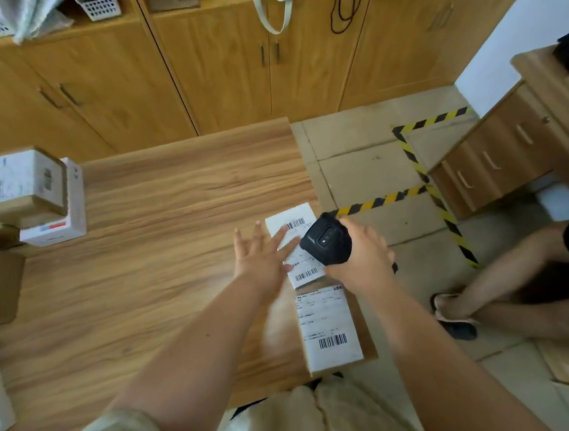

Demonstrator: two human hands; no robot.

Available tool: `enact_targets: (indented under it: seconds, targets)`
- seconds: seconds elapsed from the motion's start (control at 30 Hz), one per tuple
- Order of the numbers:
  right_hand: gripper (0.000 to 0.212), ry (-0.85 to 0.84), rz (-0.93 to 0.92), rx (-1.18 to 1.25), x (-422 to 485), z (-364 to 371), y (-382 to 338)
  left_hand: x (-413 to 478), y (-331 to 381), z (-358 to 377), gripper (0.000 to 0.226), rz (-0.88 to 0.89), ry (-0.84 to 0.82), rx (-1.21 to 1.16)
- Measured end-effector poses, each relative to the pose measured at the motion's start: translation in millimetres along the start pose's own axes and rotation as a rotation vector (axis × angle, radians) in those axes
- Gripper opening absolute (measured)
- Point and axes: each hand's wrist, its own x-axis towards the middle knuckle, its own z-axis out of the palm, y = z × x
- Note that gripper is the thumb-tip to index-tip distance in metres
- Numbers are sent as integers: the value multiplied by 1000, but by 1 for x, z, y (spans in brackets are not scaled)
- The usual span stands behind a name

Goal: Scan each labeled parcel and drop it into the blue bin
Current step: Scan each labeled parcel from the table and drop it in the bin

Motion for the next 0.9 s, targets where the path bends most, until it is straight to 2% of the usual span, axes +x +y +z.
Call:
enact_targets:
  seconds: [0.1, 0.2, 0.37, 0.47, 0.6, 0.67, 0.77, 0.9]
  targets:
    - [81, -20, 5, 9, 4, 6, -9, -2, -6, 8, 63, -222, 10, -88]
    - [85, -29, -6, 15, 5, 13, -21, -12, -8, 15, 85, -358, 14, -90]
    - [86, -11, -42, 14, 8, 22, -37, -23, -49, 15, 108, -331, 155, -173]
    - [83, 22, -56, 2, 7, 25, -44, -8, -90, 8, 125, -284, 69, -264]
    - [81, 40, -60, -40, 4, 30, -51, 17, -119, 3, 127, -122, -30, -291]
    - [79, 41, -64, -67, 0, 33, -53, 22, -120, 6, 119, -92, 26, -293]
    - [81, 25, -64, -133, -4, 38, -59, 15, -114, 15, 118, -121, 130, -299]
    - [85, 13, -135, -321, -10, 55, -74, -6, -110, 34, 121, -170, 362, -296]
